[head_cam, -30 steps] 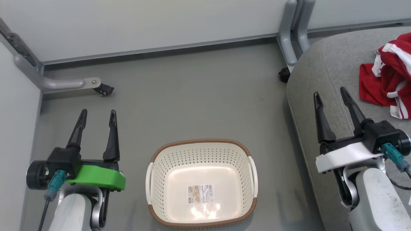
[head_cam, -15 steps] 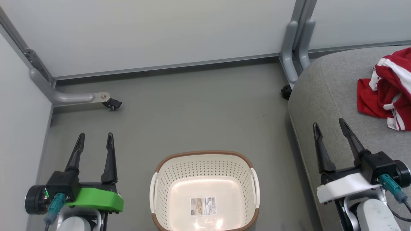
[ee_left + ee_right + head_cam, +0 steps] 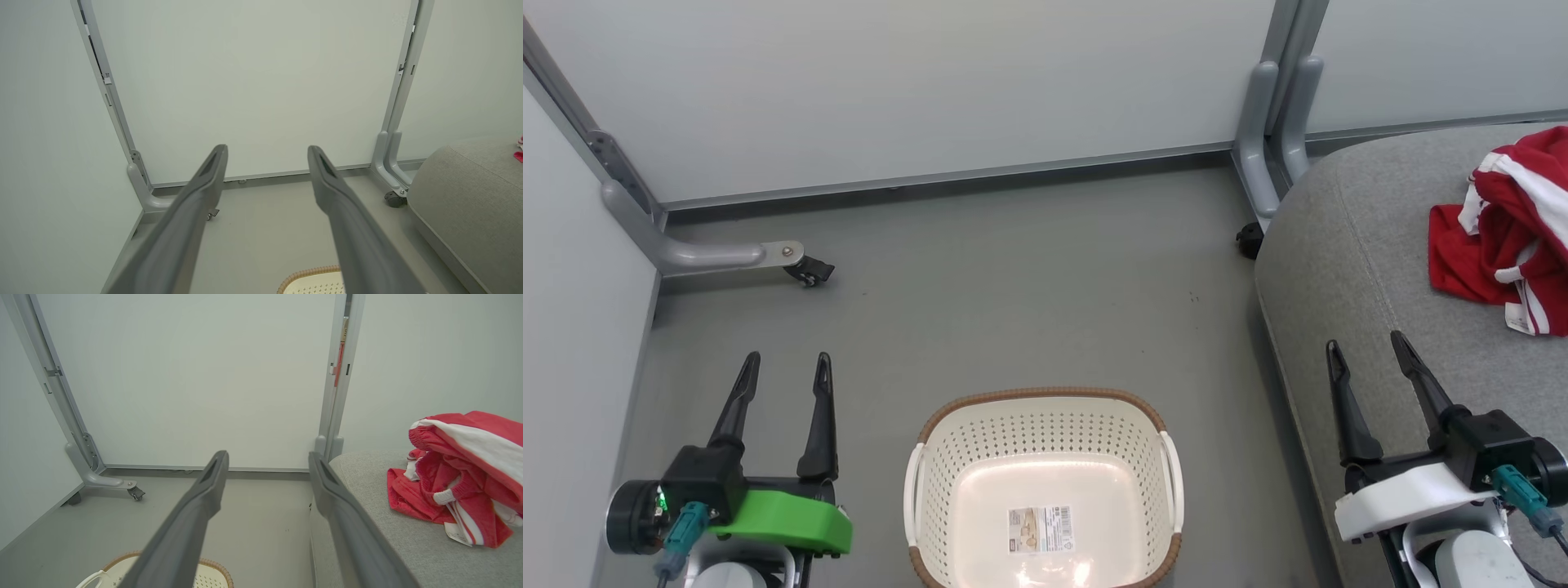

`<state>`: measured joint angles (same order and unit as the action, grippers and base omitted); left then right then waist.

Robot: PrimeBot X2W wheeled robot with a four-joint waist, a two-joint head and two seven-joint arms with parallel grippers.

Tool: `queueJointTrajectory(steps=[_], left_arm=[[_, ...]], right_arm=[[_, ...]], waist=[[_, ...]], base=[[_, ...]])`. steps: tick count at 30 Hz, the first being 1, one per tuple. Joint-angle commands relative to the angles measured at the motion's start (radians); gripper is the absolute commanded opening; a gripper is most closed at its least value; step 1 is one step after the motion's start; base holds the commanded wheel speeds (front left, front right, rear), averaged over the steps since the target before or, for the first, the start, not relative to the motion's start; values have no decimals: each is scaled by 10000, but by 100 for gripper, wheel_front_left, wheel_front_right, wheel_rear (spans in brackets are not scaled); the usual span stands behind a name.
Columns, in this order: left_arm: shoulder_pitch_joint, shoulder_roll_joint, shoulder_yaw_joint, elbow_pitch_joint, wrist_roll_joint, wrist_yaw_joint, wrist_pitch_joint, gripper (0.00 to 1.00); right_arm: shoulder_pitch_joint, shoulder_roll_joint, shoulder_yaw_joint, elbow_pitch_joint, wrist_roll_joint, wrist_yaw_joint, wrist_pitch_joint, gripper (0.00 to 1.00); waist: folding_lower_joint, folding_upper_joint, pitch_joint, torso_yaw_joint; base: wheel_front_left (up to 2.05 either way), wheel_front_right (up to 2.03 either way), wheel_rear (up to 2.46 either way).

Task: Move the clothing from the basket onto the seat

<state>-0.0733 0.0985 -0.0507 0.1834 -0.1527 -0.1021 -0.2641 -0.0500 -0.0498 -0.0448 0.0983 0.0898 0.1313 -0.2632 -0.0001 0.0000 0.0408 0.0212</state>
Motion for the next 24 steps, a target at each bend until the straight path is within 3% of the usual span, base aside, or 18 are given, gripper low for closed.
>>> queueJointTrajectory(steps=[1, 9, 10, 14, 24], left_arm=[[111, -27, 38, 47, 112, -36, -2, 100], [-18, -73, 156, 188, 178, -100, -2, 100], [5, -81, 128, 208, 157, -45, 1, 0], [33, -140, 154, 560, 10, -45, 66, 0], [-40, -184, 383, 581, -1951, -79, 592, 0]], right_arm=[[87, -18, -38, 40, 77, -11, -23, 100], [-7, -18, -27, 132, 129, -11, -23, 100], [-4, 8, -7, 136, 81, 0, 0, 0], [45, 78, -1, 460, 239, 0, 61, 0], [-51, 64, -103, 590, 2260, -1, 567, 0]], waist=[[1, 0, -1, -3], [1, 0, 6, 21], [1, 0, 6, 20], [1, 0, 3, 18], [1, 0, -27, 0]], base=[[0, 0, 0], [0, 0, 0], [0, 0, 0], [0, 0, 0], [0, 0, 0]])
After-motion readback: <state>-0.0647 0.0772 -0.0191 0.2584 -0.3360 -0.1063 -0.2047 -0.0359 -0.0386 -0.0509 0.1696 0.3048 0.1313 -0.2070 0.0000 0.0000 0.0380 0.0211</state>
